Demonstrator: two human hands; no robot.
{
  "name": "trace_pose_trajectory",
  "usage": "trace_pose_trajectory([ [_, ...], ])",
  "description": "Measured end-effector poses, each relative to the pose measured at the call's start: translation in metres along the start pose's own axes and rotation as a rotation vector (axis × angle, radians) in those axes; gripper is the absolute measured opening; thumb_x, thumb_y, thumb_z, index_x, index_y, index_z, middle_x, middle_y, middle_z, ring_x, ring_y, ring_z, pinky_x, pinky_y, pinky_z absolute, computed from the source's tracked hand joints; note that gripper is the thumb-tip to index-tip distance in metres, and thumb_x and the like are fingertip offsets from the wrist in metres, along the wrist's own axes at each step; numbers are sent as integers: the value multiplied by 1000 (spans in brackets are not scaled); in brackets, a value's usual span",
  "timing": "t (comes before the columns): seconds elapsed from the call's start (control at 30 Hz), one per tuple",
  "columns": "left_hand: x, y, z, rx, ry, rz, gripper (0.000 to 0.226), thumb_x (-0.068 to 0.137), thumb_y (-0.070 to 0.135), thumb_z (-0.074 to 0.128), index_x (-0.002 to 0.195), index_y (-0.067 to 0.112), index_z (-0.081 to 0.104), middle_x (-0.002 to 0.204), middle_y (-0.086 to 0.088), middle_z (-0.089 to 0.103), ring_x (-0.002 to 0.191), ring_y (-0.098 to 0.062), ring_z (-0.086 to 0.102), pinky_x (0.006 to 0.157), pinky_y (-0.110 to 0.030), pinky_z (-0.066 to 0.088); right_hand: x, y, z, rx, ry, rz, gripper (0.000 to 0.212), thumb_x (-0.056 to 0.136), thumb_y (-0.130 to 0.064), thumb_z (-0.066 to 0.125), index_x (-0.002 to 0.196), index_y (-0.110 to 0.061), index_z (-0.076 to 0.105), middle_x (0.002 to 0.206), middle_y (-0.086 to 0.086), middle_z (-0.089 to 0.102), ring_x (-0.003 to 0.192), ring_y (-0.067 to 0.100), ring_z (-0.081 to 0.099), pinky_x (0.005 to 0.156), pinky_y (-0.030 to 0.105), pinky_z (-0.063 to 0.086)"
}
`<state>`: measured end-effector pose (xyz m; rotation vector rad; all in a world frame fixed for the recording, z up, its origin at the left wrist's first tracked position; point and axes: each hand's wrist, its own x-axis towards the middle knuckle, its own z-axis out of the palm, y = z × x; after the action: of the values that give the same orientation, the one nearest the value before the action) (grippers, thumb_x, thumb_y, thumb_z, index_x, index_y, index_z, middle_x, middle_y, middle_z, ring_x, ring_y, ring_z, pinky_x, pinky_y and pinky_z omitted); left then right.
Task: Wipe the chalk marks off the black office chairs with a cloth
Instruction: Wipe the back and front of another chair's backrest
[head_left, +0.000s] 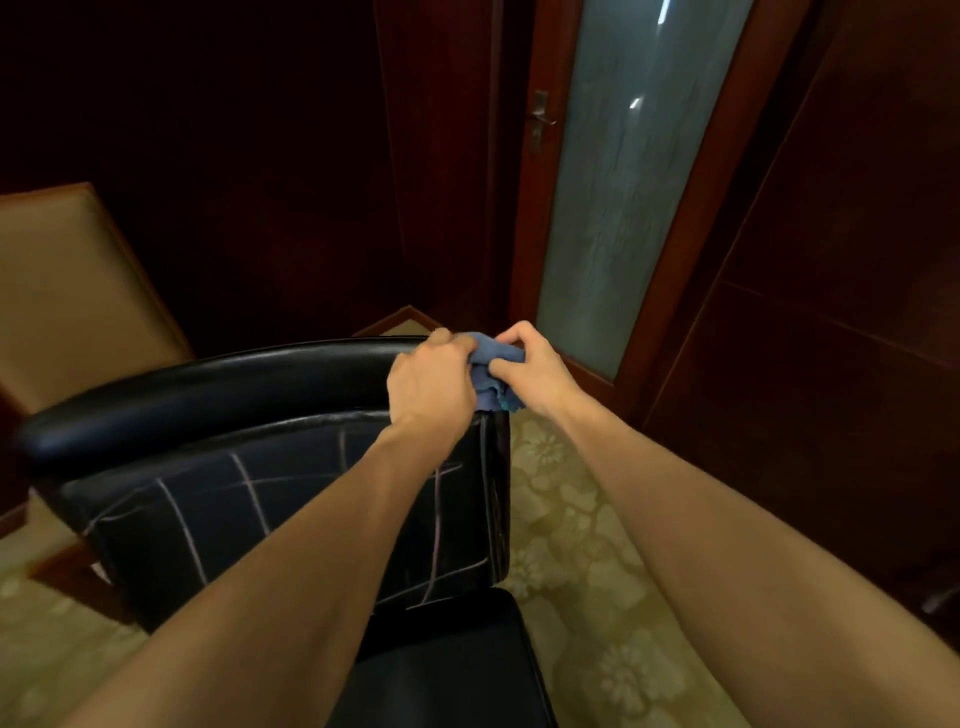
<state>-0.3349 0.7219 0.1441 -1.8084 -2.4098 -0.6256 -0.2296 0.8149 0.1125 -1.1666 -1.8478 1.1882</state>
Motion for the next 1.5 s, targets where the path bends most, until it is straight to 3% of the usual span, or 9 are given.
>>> trace_pose_trajectory([
  [0.2, -2, 32, 5, -30, -94, 104, 33, 98, 20, 52, 129, 25, 61, 118, -4, 58, 109, -29, 59, 91, -36, 39, -26, 14, -35, -54, 105, 102, 27, 82, -7, 65, 84, -29, 49, 89, 11, 66, 92, 34, 66, 83, 51, 55],
  [0.33, -12, 64, 19, -57, -114, 143, 31, 98, 22, 52, 126, 26, 63, 117, -4, 57, 108, -28, 59, 92, -36, 37, -53, 27, -64, -60, 171, 135, 26, 78, -12, 66, 82, -31, 50, 87, 11, 66, 93, 37, 67, 81, 52, 54],
  [0.43, -27, 83, 30, -98, -113, 164, 32, 100, 24, 48, 127, 28, 62, 119, -3, 57, 109, -26, 59, 92, -35, 36, -78, 42, -84, -47, 204, 112, 25, 76, -14, 67, 81, -34, 52, 81, 1, 65, 80, 25, 65, 73, 47, 53],
  [0.67, -58, 129, 38, -129, -124, 159, 34, 101, 24, 46, 131, 28, 60, 124, -1, 56, 115, -22, 54, 97, -36, 39, -120, 54, -119, -70, 245, 109, 21, 87, -2, 63, 89, -17, 50, 77, -6, 57, 67, 5, 53, 57, 17, 43],
  [0.73, -64, 136, 39, -137, -102, 147, 35, 101, 22, 46, 132, 29, 60, 125, -1, 56, 115, -22, 54, 97, -34, 37, -125, 56, -127, -81, 249, 107, 23, 86, -3, 64, 89, -19, 49, 78, -5, 57, 68, 7, 54, 59, 19, 44],
  [0.87, -77, 141, 38, -212, -83, 138, 36, 101, 22, 46, 131, 30, 63, 120, -2, 58, 110, -24, 57, 95, -34, 35, -137, 62, -132, -78, 259, 89, 28, 82, -7, 66, 85, -28, 47, 79, -2, 58, 73, 15, 57, 68, 43, 50],
  [1.07, -111, 144, 47, -415, 30, 188, 25, 89, 16, 66, 112, 20, 75, 98, -7, 65, 87, -30, 65, 77, -43, 53, -174, 66, -140, -14, 294, 69, 23, 82, -11, 66, 93, -22, 49, 80, 1, 57, 72, 19, 55, 64, 46, 49],
  [1.37, -181, 179, 42, -617, -4, 132, 31, 87, 14, 69, 116, 22, 73, 102, 3, 64, 94, -19, 65, 83, -46, 54, -270, 75, -148, 68, 418, -57, 22, 89, 3, 64, 103, -7, 50, 92, -1, 60, 77, 4, 60, 66, 19, 49],
  [1.5, -220, 188, 45, -673, 43, 93, 31, 86, 15, 72, 116, 20, 73, 99, 6, 63, 89, -12, 63, 77, -35, 56, -303, 78, -150, 111, 435, -48, 29, 87, 8, 64, 106, -8, 50, 96, -3, 58, 81, 0, 60, 69, 16, 49],
])
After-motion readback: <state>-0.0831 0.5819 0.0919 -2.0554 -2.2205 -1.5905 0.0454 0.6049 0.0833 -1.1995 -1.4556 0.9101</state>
